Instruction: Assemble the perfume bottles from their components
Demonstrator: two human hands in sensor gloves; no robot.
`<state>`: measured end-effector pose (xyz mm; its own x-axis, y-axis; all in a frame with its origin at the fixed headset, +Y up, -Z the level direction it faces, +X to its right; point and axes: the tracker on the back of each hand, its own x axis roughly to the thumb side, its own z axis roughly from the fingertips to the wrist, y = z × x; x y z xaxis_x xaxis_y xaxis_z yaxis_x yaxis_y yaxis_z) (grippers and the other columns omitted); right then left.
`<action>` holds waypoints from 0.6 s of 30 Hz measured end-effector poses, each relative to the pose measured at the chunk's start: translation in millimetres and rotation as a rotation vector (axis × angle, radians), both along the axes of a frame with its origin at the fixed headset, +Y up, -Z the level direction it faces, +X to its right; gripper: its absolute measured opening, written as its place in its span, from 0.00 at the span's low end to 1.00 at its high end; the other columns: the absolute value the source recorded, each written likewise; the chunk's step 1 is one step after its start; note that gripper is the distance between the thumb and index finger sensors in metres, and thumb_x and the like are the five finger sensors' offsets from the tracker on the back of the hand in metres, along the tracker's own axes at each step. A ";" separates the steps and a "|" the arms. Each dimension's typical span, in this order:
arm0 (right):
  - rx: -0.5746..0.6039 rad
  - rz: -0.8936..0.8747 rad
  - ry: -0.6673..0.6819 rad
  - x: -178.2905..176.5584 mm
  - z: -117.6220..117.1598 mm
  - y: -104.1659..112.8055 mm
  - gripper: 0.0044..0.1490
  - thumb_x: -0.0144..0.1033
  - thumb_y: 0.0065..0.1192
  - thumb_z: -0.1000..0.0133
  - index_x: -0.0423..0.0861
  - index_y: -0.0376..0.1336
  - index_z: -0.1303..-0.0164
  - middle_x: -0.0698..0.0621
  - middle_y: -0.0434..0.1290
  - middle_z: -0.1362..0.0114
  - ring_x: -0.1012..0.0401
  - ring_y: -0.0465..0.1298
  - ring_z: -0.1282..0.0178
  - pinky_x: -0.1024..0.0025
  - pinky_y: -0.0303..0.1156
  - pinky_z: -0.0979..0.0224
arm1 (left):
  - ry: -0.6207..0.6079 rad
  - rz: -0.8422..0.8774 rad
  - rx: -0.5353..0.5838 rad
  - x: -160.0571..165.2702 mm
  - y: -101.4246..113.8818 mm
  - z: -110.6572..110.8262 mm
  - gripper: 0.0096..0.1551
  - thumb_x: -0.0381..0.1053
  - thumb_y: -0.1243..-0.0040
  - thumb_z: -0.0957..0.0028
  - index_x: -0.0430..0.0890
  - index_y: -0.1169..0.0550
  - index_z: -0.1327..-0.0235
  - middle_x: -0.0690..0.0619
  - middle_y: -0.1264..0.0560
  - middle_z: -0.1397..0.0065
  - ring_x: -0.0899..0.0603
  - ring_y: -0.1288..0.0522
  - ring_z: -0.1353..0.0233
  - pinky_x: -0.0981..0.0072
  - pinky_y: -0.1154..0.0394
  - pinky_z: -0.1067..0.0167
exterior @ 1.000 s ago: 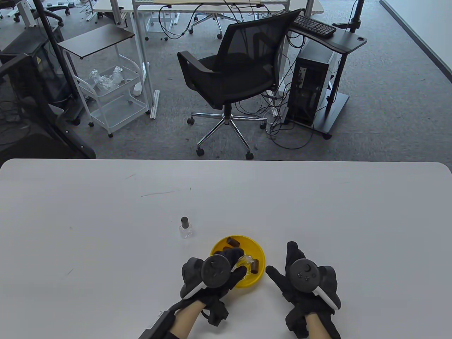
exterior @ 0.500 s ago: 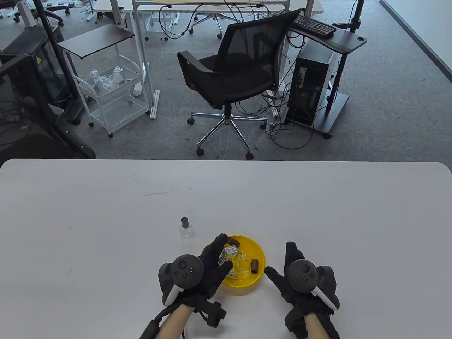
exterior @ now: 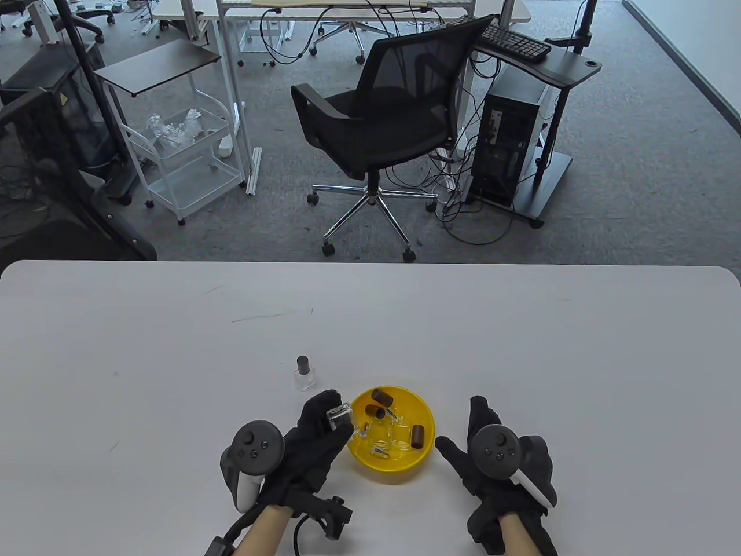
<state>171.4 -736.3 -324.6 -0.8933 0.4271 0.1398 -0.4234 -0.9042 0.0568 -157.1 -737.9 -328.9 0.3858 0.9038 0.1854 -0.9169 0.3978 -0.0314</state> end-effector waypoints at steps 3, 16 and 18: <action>0.008 0.006 -0.001 -0.4 0.5 1.8 0.58 0.56 0.50 0.33 0.30 0.29 0.19 0.25 0.47 0.18 0.30 0.62 0.24 0.33 0.62 0.30 | 0.016 0.005 -0.011 -3.0 -0.1 0.1 0.35 0.54 0.33 0.46 0.55 0.36 0.28 0.51 0.22 0.34 0.42 0.16 0.38 0.51 0.20 0.39; 0.108 0.025 0.071 -22.6 7.0 19.9 0.56 0.56 0.50 0.33 0.31 0.31 0.17 0.26 0.47 0.18 0.31 0.61 0.24 0.34 0.62 0.29 | -0.001 0.086 -0.030 -12.8 6.1 2.5 0.34 0.54 0.38 0.43 0.58 0.33 0.22 0.48 0.23 0.32 0.41 0.17 0.39 0.51 0.22 0.40; 0.126 0.025 0.086 -27.8 8.3 23.6 0.56 0.56 0.50 0.33 0.32 0.32 0.17 0.26 0.47 0.17 0.31 0.61 0.24 0.34 0.62 0.29 | -0.008 0.093 -0.030 -13.4 6.7 2.5 0.32 0.53 0.38 0.43 0.58 0.32 0.23 0.47 0.23 0.32 0.41 0.18 0.39 0.50 0.22 0.40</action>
